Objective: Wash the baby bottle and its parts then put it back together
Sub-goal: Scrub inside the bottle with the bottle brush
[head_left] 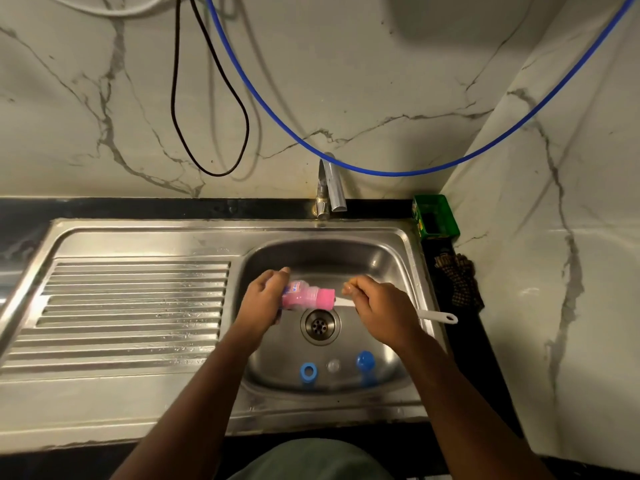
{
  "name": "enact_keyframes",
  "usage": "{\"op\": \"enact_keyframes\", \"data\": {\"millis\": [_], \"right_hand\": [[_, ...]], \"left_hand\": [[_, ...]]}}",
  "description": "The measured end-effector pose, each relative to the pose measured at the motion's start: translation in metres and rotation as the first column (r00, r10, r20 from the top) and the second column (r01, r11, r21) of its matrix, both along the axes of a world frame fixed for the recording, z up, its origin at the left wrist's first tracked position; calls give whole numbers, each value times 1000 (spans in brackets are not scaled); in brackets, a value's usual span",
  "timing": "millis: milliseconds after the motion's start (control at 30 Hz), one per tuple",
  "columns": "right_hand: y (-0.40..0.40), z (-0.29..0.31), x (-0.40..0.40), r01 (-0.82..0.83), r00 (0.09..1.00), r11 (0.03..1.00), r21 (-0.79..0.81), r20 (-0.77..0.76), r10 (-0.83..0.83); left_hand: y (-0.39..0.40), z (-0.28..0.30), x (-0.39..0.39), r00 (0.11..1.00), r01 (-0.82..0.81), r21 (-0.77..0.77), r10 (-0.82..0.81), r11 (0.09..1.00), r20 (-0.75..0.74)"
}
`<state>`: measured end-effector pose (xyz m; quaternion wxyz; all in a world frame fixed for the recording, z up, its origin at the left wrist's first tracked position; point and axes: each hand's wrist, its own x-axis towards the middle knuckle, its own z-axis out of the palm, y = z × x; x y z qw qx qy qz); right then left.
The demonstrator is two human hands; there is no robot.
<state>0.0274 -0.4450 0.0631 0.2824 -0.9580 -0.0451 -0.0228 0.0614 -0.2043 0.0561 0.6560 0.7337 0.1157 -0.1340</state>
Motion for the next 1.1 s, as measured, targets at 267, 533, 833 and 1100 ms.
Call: {"op": "enact_keyframes", "data": {"millis": [267, 533, 833, 1100], "right_hand": [[31, 5, -11, -137, 990, 990, 12, 32, 137], [30, 8, -3, -152, 988, 988, -28, 30, 153], [39, 1, -6, -135, 985, 983, 124, -92, 147], [26, -12, -12, -73, 997, 996, 54, 12, 73]], "left_hand": [[-2, 5, -6, 998, 69, -13, -69, 998, -10], [10, -2, 2, 999, 9, -30, -11, 1000, -44], [0, -6, 1, 993, 96, 17, -94, 995, -69], [14, -16, 5, 986, 33, -34, -38, 999, -161]]}}
